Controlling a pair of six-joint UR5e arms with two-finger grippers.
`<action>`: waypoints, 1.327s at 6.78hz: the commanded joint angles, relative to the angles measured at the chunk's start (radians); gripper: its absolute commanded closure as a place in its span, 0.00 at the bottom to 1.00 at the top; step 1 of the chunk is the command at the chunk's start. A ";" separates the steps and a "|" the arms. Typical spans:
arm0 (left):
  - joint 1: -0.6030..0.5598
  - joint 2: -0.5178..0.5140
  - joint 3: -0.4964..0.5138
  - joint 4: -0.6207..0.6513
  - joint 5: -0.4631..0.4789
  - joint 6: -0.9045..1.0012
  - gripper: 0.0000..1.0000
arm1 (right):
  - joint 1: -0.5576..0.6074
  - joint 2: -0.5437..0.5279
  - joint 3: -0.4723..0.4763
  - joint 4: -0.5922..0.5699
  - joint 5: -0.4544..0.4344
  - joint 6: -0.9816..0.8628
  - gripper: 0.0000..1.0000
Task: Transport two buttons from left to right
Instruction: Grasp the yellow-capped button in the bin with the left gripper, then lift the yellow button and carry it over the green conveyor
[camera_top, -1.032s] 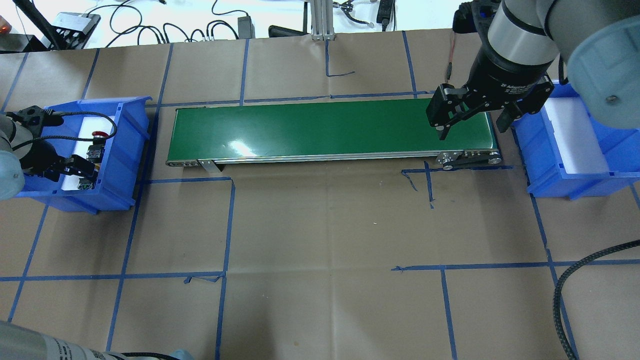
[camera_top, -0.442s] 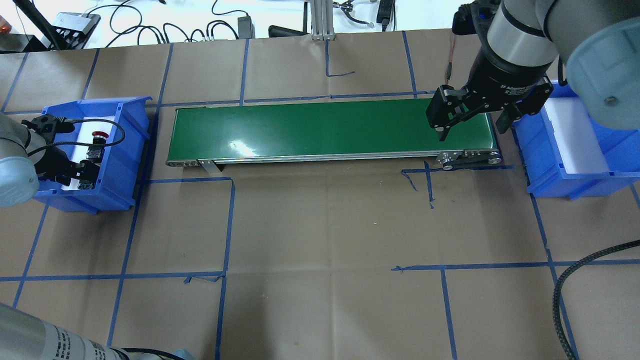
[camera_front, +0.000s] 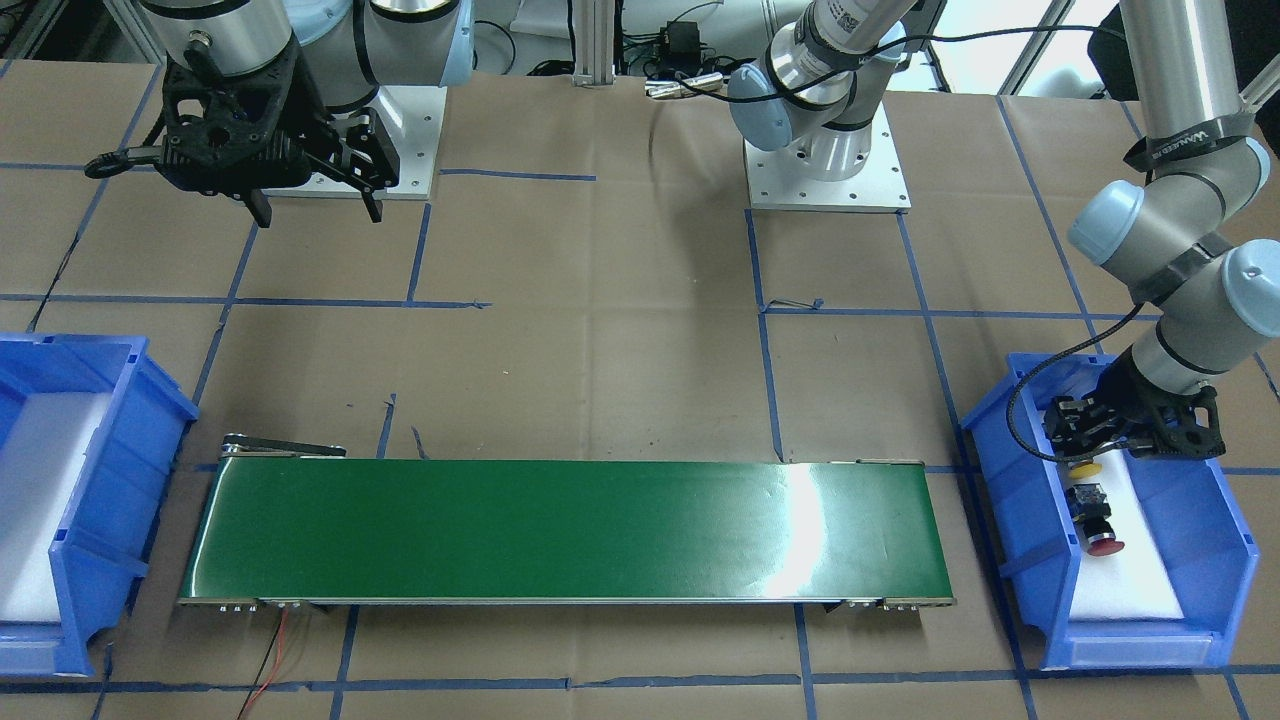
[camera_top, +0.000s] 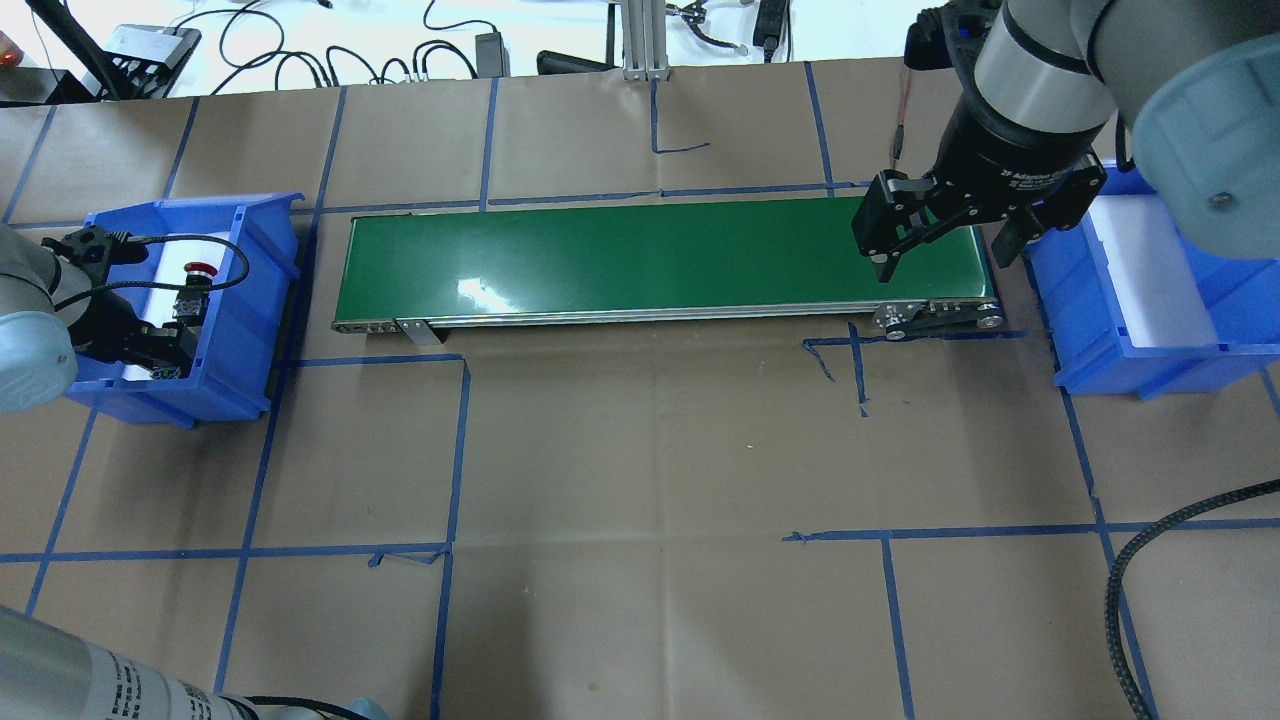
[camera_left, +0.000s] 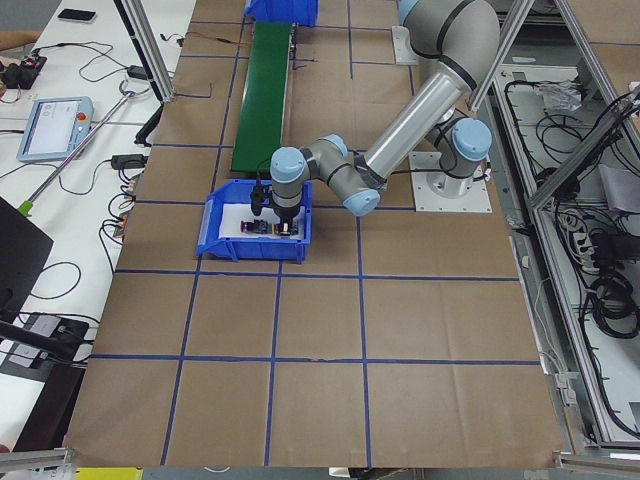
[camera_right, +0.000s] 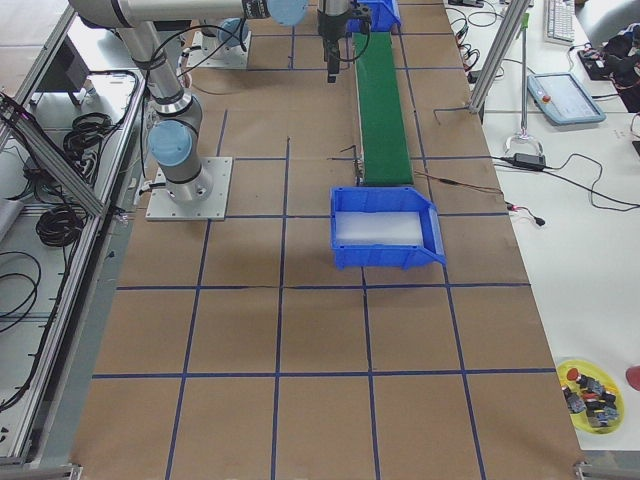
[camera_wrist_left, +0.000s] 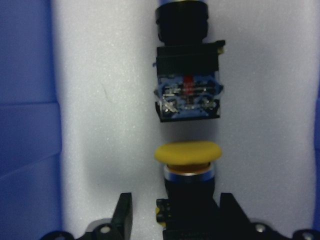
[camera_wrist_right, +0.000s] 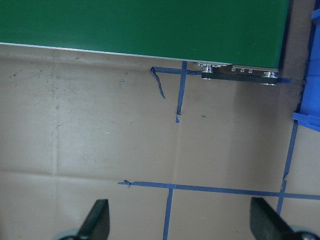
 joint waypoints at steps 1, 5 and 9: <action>-0.002 0.017 0.020 -0.010 -0.009 -0.004 0.93 | 0.000 0.000 0.000 0.000 0.000 0.000 0.00; -0.026 0.128 0.306 -0.453 -0.027 0.001 0.93 | 0.000 0.002 0.000 -0.002 0.000 0.000 0.00; -0.177 0.112 0.396 -0.518 -0.023 -0.084 0.92 | -0.002 0.000 0.000 0.003 0.000 0.000 0.00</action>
